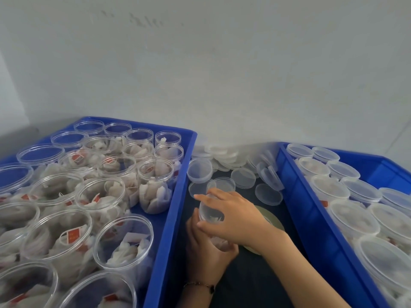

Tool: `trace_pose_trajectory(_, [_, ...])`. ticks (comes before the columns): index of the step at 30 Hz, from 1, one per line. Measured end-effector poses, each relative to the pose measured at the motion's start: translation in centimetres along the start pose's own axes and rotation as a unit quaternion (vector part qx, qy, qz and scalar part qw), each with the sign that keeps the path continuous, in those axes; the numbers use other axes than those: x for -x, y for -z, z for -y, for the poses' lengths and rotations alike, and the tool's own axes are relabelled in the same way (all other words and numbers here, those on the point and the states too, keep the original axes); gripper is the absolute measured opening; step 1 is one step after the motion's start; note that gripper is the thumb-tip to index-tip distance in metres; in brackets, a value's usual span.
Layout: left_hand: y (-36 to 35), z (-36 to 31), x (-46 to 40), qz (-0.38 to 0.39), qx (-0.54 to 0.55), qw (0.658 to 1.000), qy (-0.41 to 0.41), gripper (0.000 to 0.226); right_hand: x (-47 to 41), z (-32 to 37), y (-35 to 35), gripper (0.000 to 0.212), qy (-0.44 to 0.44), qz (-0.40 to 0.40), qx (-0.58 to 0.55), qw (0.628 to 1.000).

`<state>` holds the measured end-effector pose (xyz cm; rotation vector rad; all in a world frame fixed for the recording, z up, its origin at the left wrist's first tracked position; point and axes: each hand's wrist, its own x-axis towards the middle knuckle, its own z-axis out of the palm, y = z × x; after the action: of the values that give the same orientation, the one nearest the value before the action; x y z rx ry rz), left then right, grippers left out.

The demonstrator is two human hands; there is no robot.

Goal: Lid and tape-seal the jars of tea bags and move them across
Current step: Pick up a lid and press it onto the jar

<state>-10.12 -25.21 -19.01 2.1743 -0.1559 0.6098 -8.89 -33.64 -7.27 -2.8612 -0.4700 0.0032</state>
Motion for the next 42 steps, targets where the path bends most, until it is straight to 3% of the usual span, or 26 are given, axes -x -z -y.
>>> trace_pose_trajectory(2, [0.0,0.0,-0.1,-0.024,0.007,1.0,-0.012,0.109,-0.1,-0.1,0.2,0.062,0.006,0.01,0.006,1.0])
trace_pose_trajectory(6, [-0.6,-1.3,-0.7,-0.083,0.027,0.995,0.05,0.056,-0.2,-0.3,0.4,0.06,0.019,0.019,-0.018,0.999])
trace_pose_trajectory(7, [-0.7,-1.1,-0.6,-0.074,0.024,0.995,0.062,0.059,-0.2,-0.4,0.5,0.06,0.025,0.029,-0.033,0.999])
trace_pose_trajectory(12, [0.4,-0.1,0.2,0.019,0.055,0.997,0.053,0.117,-0.7,-1.1,1.7,0.064,0.057,0.109,-0.151,0.981])
trace_pose_trajectory(17, [0.2,0.3,0.4,0.031,0.139,0.988,0.066,0.114,-1.6,-1.4,3.8,0.064,0.067,0.186,-0.214,0.956])
trace_pose_trajectory(19, [0.3,0.5,0.3,0.028,0.143,0.988,0.045,0.11,-1.7,-1.8,5.6,0.063,0.056,0.157,-0.214,0.963])
trace_pose_trajectory(23, [0.2,0.3,0.1,0.031,0.151,0.986,0.058,0.112,-0.8,-1.6,7.4,0.063,0.052,0.007,-0.141,0.989])
trace_pose_trajectory(28, [0.4,0.2,0.1,0.035,0.133,0.99,0.034,0.114,0.8,-0.9,2.1,0.061,0.019,0.019,-0.115,0.993])
trace_pose_trajectory(32, [0.3,0.2,0.1,0.036,0.116,0.99,0.072,0.11,0.1,-0.8,1.2,0.059,0.036,0.019,-0.079,0.996])
trace_pose_trajectory(35, [0.1,0.5,0.4,0.029,0.165,0.979,0.116,0.111,-0.3,-0.4,0.9,0.054,0.055,0.018,-0.032,0.998])
trace_pose_trajectory(42, [0.2,0.4,0.3,0.059,0.172,0.975,0.127,0.116,0.1,-0.4,-0.4,0.046,0.043,-0.056,-0.031,0.997])
